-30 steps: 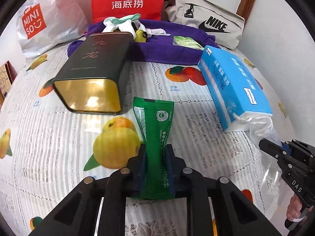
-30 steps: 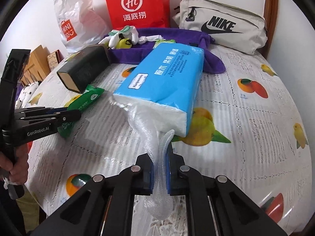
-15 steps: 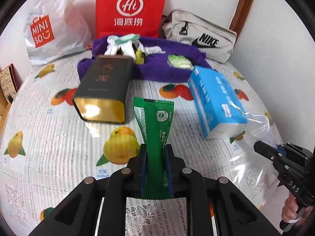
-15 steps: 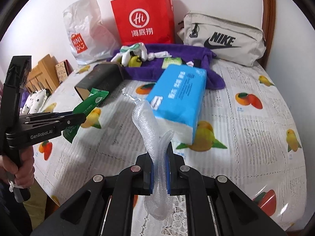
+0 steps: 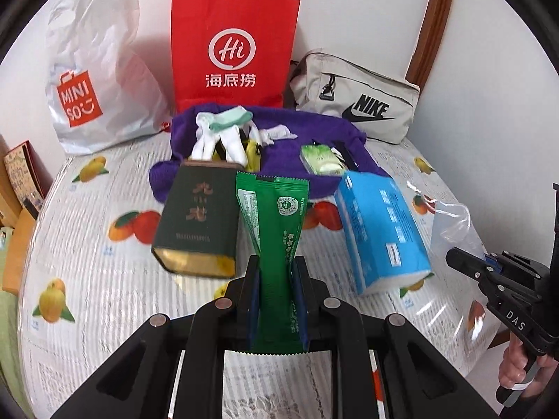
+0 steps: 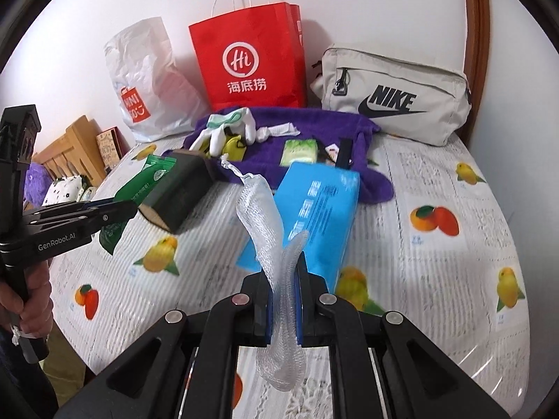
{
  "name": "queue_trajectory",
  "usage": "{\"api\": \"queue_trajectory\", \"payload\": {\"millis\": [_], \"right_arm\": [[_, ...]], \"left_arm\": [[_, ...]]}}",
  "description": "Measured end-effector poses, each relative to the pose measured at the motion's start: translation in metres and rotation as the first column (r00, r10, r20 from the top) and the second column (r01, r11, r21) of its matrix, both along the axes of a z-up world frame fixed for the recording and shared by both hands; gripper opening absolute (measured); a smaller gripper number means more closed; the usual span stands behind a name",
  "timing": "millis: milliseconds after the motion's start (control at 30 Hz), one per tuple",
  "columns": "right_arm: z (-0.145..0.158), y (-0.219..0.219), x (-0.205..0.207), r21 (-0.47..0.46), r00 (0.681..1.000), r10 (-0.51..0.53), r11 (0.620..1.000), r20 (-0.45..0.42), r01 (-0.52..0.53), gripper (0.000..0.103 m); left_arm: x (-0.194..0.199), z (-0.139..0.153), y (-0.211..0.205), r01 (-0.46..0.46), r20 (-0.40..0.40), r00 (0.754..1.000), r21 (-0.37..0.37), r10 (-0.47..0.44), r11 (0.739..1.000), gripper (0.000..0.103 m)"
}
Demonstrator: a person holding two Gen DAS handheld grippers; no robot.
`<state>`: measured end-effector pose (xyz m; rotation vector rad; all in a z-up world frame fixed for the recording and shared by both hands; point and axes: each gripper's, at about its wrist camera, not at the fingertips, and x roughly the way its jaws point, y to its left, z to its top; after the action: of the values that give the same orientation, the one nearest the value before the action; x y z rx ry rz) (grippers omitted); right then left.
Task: Organize soft objects
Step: 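Carry the mesh bag and green sachet in both tools over the purple towel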
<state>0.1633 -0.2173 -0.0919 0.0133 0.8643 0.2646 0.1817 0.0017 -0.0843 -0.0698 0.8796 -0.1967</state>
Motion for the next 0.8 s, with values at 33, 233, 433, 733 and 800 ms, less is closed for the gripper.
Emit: {"api": "queue_trajectory", "payload": {"millis": [33,233,433,733,800], "right_arm": [[0.001,0.0,0.004,-0.004,1.0,0.003,1.0,0.001,-0.003,0.009],[0.009,0.003,0.028,-0.014,1.0,-0.003,1.0,0.009,0.004,0.009],[0.015,0.003,0.058,-0.017,1.0,-0.019,1.0,0.014,0.019,0.009],[0.012,0.006,0.115,-0.022,1.0,-0.03,0.999,0.0,0.03,0.009],[0.01,0.006,0.127,-0.02,1.0,-0.029,0.999,-0.005,0.029,0.009]], "left_arm": [[0.005,0.002,0.0,0.001,0.003,1.0,0.008,-0.001,1.0,0.017],[0.026,0.015,0.003,-0.002,0.024,1.0,0.025,0.001,1.0,0.017],[0.051,0.017,0.008,-0.005,0.027,1.0,0.026,0.005,1.0,0.017],[0.101,0.014,0.018,-0.006,0.001,1.0,0.022,0.006,1.0,0.017],[0.111,0.014,0.019,-0.006,0.0,1.0,0.013,0.006,1.0,0.017]]}}
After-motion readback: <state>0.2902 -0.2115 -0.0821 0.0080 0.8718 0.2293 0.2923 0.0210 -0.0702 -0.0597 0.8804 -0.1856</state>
